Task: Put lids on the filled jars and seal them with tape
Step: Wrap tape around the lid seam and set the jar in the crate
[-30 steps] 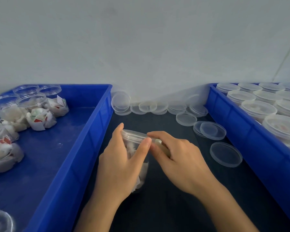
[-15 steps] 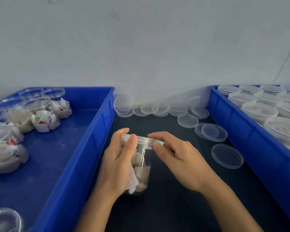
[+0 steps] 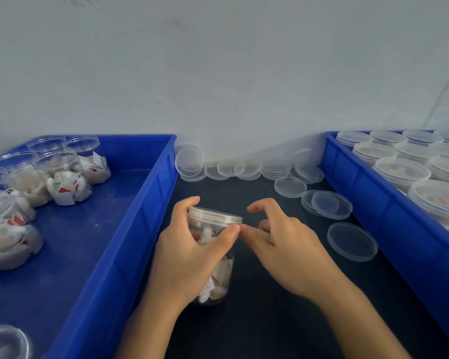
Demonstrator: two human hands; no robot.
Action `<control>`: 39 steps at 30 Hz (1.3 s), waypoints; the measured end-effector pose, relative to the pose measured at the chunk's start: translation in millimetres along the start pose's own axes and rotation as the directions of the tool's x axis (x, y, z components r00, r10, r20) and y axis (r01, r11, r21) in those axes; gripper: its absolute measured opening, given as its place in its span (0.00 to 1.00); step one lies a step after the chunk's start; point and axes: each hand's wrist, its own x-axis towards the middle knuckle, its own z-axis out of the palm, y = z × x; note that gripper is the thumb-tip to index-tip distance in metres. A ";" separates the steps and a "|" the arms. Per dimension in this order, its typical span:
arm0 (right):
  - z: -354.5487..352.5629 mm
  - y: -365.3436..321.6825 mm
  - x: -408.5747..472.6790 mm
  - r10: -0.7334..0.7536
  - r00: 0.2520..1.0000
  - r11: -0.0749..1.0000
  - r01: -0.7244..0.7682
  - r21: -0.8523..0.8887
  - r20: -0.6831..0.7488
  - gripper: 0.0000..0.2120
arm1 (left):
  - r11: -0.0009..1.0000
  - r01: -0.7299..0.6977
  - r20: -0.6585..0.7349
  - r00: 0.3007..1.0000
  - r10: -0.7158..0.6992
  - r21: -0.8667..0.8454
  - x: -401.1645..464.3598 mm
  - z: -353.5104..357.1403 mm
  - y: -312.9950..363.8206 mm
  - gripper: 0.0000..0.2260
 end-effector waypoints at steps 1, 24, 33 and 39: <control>-0.2 -0.5 -0.1 0.036 0.999 0.999 -0.036 -0.021 0.001 0.23 | 1.000 -0.004 -0.013 1.000 0.004 0.022 -0.5 -0.4 0.2 0.42; 5.6 -8.5 1.1 0.082 0.996 0.996 -0.082 0.019 0.026 0.27 | 0.966 0.012 -0.073 0.997 0.007 0.258 -2.9 -1.5 11.4 0.49; 1.2 -10.1 0.5 0.025 0.999 0.999 -0.026 0.020 0.032 0.28 | 0.987 0.010 -0.002 1.000 -0.010 0.162 3.2 -9.9 3.1 0.46; -1.8 -8.6 0.9 0.000 0.999 0.998 0.003 0.061 -0.038 0.28 | 0.997 0.034 -0.017 0.999 -0.033 0.073 2.4 -8.7 1.3 0.42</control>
